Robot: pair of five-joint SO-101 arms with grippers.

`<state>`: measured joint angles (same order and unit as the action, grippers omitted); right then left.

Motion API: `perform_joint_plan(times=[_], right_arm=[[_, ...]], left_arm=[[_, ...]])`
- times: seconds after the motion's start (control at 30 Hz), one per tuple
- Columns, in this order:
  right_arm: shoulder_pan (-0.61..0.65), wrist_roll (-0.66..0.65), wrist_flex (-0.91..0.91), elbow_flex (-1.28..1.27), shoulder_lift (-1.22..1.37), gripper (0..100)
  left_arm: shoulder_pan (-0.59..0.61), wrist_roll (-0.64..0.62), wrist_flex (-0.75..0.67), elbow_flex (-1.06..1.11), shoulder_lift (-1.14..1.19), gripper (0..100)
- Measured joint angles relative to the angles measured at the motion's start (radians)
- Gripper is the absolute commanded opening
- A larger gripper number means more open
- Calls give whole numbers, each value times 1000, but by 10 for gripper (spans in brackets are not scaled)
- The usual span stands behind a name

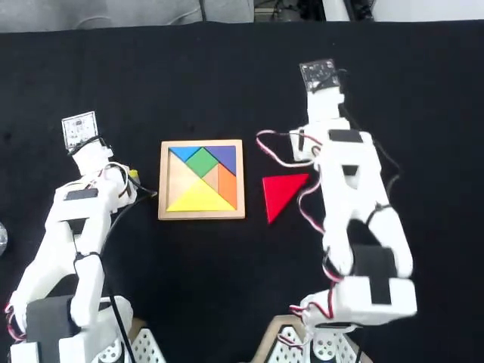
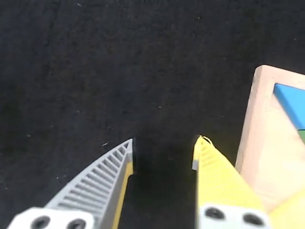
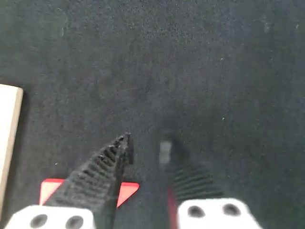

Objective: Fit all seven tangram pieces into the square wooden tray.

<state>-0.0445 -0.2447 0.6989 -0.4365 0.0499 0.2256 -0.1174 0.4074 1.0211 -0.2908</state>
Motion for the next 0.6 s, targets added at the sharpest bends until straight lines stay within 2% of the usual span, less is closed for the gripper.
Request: perform_joint_plan(times=[0.17, 0.27, 0.47, 0.6], right_arm=[[-2, -18, 8, 77, 123, 11], [-5, -28, 23, 143, 207, 11], [2, -170, 201, 245, 304, 10], [9, -242, 242, 249, 315, 10]], left_arm=[[-29, 0, 0, 0, 0, 209], [-29, 0, 0, 0, 0, 209], [-29, 0, 0, 0, 0, 209], [-29, 0, 0, 0, 0, 209]])
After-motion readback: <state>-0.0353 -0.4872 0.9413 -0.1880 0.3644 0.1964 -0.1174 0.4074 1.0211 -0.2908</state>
